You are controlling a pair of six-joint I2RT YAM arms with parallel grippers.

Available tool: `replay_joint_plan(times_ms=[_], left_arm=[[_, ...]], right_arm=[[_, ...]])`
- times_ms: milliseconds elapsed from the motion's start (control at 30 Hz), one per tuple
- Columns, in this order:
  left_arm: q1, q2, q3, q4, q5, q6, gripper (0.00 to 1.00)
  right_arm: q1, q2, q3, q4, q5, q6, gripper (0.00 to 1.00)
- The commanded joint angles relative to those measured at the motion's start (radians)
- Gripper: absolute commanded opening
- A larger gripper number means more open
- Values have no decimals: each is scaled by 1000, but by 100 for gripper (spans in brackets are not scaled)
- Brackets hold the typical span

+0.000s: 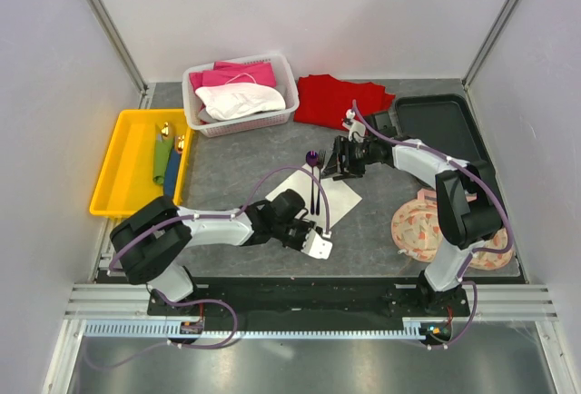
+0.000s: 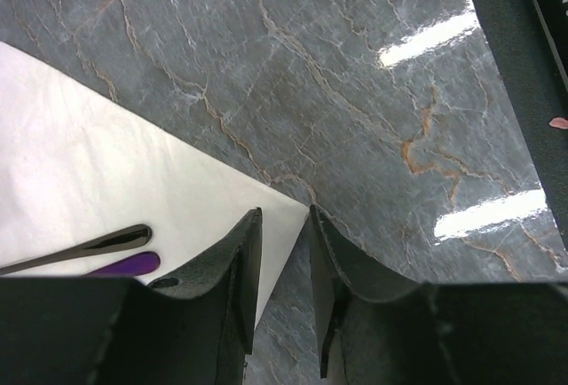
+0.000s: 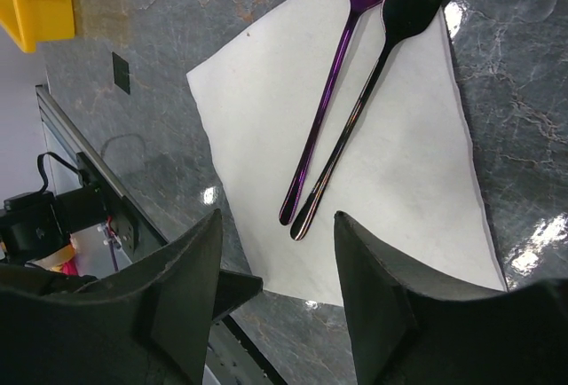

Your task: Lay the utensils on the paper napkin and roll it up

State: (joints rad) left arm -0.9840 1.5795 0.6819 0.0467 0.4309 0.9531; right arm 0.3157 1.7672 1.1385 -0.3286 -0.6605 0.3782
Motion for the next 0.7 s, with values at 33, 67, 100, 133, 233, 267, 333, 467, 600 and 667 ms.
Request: replay_joint_plan(times_ms=[33, 67, 100, 133, 233, 267, 333, 467, 600, 667], left_arm=[[-4, -1, 51, -102, 60, 53, 34], [-5, 8, 60, -111, 60, 49, 33], [-5, 19, 70, -129, 57, 44, 32], [-2, 37, 88, -136, 55, 39, 31], [-4, 69, 110, -156, 46, 47, 22], [-4, 76, 114, -157, 43, 47, 19], [-2, 83, 126, -160, 28, 41, 19], [-4, 99, 149, -186, 17, 39, 5], [-10, 53, 145, -199, 55, 33, 2], [-22, 27, 140, -218, 72, 15, 2]], right_arm=[[-3, 5, -11, 26, -37, -5, 61], [-1, 5, -13, 26, -37, -4, 61], [-1, 5, -14, 26, -37, -5, 61], [-4, 3, -14, 26, -36, -5, 61], [-6, 3, -13, 26, -39, -5, 61], [-4, 5, -13, 26, -40, -2, 61], [-6, 3, -13, 26, -44, -4, 61], [-10, 1, -11, 25, -50, -10, 62], [-21, -5, -14, 17, -83, -18, 62], [-24, -9, -17, 2, -93, -31, 62]])
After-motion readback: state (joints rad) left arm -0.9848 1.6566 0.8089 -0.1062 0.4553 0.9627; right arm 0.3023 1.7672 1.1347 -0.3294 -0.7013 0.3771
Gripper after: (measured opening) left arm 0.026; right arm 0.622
